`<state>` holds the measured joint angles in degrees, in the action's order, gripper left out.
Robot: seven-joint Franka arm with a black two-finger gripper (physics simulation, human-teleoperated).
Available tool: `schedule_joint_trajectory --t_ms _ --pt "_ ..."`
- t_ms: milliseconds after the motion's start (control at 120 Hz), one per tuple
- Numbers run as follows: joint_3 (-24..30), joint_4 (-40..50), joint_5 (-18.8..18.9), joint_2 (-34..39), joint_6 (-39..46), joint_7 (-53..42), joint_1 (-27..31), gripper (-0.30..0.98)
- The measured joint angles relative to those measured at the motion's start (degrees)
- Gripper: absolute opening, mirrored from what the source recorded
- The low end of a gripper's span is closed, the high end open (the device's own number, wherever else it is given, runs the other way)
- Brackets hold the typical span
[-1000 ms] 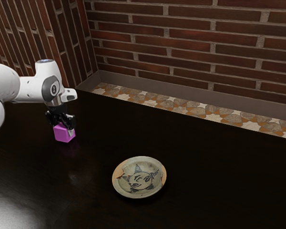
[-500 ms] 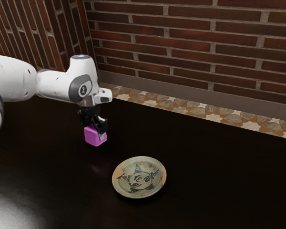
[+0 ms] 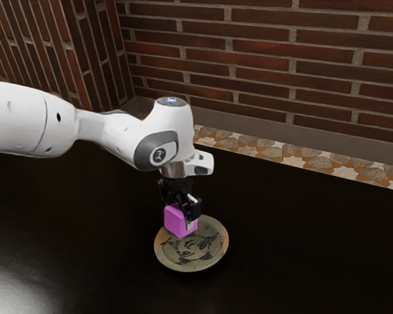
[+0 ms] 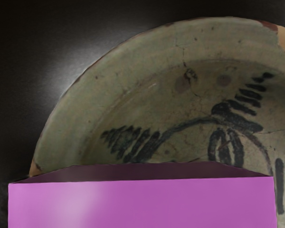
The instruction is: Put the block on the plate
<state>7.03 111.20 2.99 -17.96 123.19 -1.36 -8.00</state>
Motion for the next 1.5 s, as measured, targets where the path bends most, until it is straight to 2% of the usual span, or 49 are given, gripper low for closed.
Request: schedule_joint_trajectory --t_ms 200,358,533,725,1008,1108,1208,1408,1500 --pt "3.28 2.55 1.31 0.60 2.01 5.05 0.40 0.42" --pt "3.92 2.72 1.65 0.18 3.14 8.19 0.29 0.42" --pt "3.95 2.30 1.88 -0.23 3.55 10.19 0.40 0.56" --pt "4.11 1.50 2.82 1.08 2.56 11.70 0.64 0.64" --pt "4.72 -8.66 3.31 4.04 -4.94 10.45 3.94 0.67" --pt "2.94 -12.83 3.34 5.93 -9.42 9.09 5.41 0.68" --pt "-2.19 -18.16 3.27 7.47 -14.51 7.33 5.59 0.68" --pt "-14.84 -22.55 2.64 10.79 -22.35 3.86 2.00 0.68" --pt "-17.08 -23.39 2.22 11.69 -25.13 2.67 1.84 0.69"
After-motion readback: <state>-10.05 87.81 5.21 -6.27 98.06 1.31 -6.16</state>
